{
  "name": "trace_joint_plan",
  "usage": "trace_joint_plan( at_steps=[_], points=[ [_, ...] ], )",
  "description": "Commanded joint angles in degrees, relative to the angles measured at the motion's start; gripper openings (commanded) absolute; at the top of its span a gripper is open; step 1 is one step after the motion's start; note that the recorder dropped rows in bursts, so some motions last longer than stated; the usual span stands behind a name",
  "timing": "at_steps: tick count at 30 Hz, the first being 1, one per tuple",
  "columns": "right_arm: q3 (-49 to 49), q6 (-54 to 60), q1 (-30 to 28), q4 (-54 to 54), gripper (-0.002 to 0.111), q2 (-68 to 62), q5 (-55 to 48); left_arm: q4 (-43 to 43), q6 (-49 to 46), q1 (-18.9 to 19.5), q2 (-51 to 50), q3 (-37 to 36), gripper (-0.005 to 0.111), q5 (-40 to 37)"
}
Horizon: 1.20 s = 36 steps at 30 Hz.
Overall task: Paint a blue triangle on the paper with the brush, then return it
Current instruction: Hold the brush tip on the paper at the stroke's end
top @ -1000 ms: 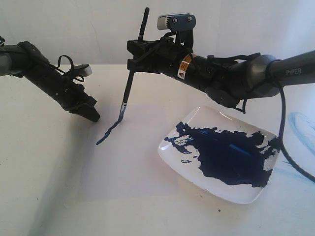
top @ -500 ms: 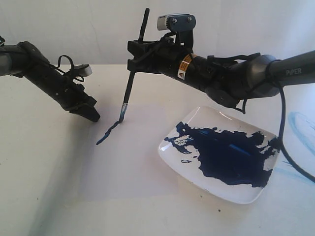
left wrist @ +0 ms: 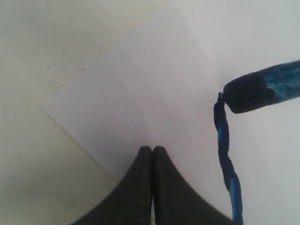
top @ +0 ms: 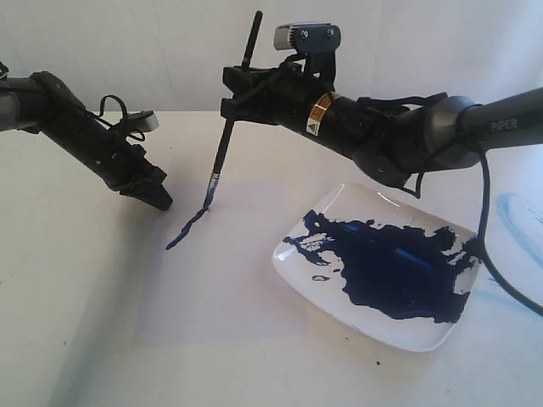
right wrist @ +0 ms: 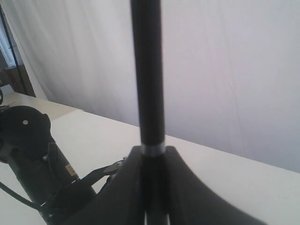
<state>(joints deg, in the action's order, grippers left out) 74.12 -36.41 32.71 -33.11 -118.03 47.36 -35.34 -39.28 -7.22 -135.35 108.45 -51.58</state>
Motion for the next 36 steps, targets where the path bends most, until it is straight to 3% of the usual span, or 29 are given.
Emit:
trace_joint_plan(
  at_steps=[1, 36],
  points=[
    [0.10, 0.60, 0.39, 0.50, 0.000, -0.81, 1.11, -0.60, 0.06, -0.11, -0.24, 0.29, 0.000, -1.10],
    [0.10, 0.26, 0.39, -1.45, 0.000, 1.09, -3.59, -0.60, 0.06, -0.11, -0.24, 0.29, 0.000, -1.10]
  ],
)
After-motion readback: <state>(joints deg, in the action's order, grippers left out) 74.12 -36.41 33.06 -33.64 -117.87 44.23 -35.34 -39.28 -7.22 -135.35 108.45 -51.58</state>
